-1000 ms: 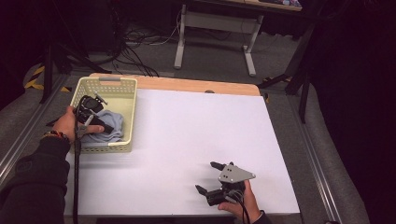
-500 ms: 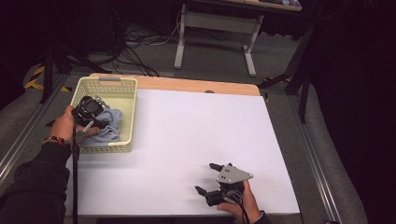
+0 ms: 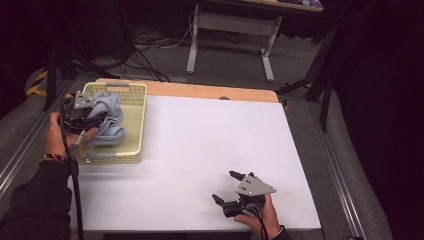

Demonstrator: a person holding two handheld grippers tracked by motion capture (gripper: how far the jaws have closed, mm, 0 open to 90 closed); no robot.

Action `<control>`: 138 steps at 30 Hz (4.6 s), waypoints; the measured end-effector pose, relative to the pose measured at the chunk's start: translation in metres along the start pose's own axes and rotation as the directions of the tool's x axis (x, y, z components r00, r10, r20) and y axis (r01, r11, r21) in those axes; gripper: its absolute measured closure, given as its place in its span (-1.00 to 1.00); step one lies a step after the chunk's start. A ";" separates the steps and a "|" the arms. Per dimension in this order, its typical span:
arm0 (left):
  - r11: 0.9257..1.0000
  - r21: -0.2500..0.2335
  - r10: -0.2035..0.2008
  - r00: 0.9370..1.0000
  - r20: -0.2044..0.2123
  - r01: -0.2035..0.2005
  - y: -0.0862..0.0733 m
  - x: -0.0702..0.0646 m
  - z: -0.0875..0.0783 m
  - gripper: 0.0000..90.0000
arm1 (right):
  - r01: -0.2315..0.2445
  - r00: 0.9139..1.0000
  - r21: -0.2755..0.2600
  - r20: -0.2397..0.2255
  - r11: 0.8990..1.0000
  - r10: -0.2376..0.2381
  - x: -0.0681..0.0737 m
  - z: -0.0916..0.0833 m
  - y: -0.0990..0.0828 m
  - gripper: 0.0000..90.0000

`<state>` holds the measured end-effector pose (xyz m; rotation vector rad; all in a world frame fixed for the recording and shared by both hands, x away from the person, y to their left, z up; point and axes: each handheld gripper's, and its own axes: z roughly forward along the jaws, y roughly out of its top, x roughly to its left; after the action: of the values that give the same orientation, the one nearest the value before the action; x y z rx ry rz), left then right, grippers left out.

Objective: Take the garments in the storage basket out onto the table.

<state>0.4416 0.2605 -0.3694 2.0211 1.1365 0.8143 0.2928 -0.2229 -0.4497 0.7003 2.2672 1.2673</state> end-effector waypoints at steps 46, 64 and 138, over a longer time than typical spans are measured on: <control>0.917 -0.376 0.268 0.903 0.336 -0.133 0.108 -0.172 -0.011 0.56 | -0.093 0.978 -0.109 0.176 0.990 0.111 -0.016 -0.049 -0.019 -0.79; 0.937 -0.311 0.293 0.844 0.449 -0.159 0.088 -0.237 0.025 0.54 | -0.085 0.978 -0.105 0.183 0.991 0.103 -0.017 -0.050 -0.019 -0.79; 0.907 -0.383 0.348 0.821 0.452 -0.173 0.108 -0.242 -0.037 0.79 | -0.019 0.959 -0.245 0.270 0.969 0.087 -0.055 -0.045 0.069 0.54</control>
<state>0.3599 0.0136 -0.3087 1.9607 0.3891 0.4964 0.3231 -0.2550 -0.3612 0.7989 1.8434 1.3456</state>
